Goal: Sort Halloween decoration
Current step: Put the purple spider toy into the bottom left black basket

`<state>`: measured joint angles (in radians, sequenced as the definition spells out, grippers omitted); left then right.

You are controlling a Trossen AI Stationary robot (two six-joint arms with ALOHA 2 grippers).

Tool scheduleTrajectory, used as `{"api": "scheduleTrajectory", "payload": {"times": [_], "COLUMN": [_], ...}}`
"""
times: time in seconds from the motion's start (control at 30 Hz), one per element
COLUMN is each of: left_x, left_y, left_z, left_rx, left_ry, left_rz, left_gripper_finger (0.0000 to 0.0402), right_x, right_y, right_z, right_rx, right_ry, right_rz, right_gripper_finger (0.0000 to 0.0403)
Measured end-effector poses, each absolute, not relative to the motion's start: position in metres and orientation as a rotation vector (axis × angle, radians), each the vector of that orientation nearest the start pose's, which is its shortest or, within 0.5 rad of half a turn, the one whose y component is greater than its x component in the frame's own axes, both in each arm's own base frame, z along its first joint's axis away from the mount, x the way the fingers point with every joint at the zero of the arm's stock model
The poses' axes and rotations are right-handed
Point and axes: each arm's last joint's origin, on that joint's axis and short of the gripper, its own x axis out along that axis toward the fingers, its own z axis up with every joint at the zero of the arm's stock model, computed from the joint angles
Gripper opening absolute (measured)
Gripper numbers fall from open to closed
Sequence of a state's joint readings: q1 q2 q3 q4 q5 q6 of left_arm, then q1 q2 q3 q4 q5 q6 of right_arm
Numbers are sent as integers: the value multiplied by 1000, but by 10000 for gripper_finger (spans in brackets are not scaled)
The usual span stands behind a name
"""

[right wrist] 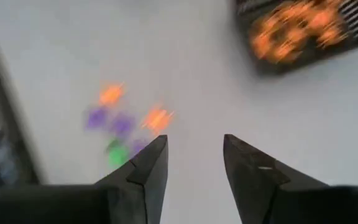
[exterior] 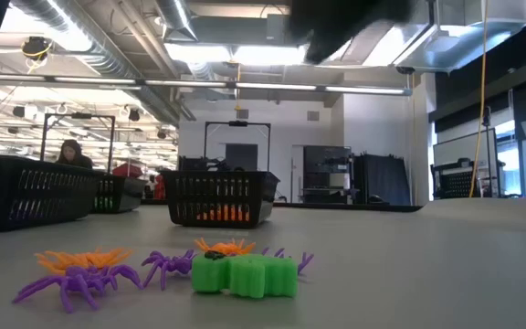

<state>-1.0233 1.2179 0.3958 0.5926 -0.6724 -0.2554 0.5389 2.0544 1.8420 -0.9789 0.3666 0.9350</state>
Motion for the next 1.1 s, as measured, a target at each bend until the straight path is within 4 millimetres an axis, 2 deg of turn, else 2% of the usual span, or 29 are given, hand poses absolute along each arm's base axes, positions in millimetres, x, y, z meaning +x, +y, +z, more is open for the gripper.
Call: {"api": "scheduleTrajectory", "payload": {"times": [0.13,0.33,0.53,0.73,0.9,1.1], "left_x": [134,134,134,134,134,134], "left_y": [-185,-184,-184,-184,-183,-183], "left_z": [192,192,192,192,191,191], "left_rx": [-78,-76,-76,-76,-72,-72], "left_ry": [195,187,186,187,192,194], "left_rz": [-319,-281,-279,-279,-278,-278], "left_gripper_finger": [1,1,1,1,1,1], "right_x": [349,313,291,281,282,280], "right_y": [243,269,291,305,312,311], "right_z": [246,241,239,232,209,201], "right_rx": [355,417,445,438,444,412], "right_ry": [1074,1154,1157,1157,1272,1326], "right_rz": [-345,-441,-441,-440,-454,-497], "right_gripper_finger": [152,151,151,151,151,151]}}
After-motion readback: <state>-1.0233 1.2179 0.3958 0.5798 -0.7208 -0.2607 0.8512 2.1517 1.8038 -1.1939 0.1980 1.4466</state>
